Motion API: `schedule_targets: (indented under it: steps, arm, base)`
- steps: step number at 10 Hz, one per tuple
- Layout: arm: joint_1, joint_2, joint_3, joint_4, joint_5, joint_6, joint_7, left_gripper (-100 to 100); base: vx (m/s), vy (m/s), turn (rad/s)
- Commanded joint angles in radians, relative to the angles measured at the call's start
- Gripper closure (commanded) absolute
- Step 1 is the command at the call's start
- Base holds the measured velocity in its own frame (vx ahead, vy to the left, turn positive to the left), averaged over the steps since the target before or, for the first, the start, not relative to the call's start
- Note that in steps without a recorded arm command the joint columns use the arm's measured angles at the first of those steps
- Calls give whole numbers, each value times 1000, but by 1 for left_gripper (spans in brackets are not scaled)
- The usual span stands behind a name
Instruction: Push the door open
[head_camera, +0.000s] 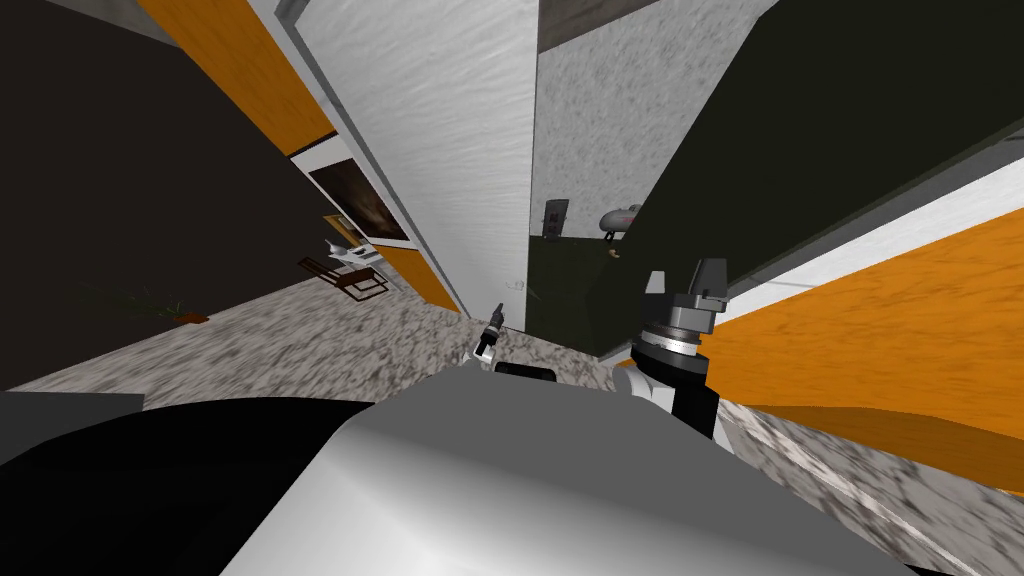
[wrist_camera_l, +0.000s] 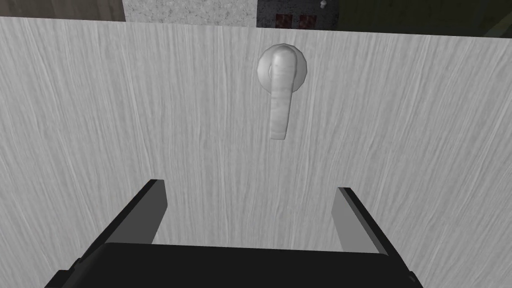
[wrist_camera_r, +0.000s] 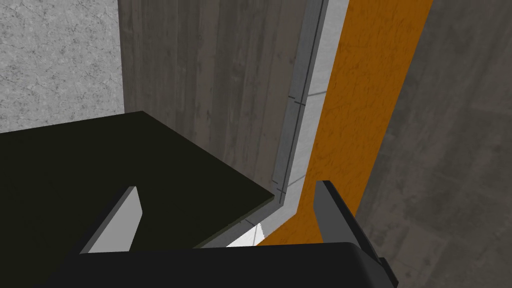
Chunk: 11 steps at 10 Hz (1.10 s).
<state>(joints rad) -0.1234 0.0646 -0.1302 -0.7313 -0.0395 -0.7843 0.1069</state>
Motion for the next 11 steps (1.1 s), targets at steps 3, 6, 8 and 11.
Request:
schedule_targets:
  steps: [3, 6, 8, 11]
  arm:
    - [-22, -7, -3, 59, -3, -5, 0, -100]
    - [-28, -8, -4, 72, -4, 0, 1, -100]
    - [-31, -2, 1, 78, -1, -1, -2, -100]
    - [-34, -1, 8, 84, 2, -2, -6, -100]
  base:
    - [124, -1, 0]
    - [75, 6, -1]
    - [149, -24, -29]
    - [218, -47, -26]
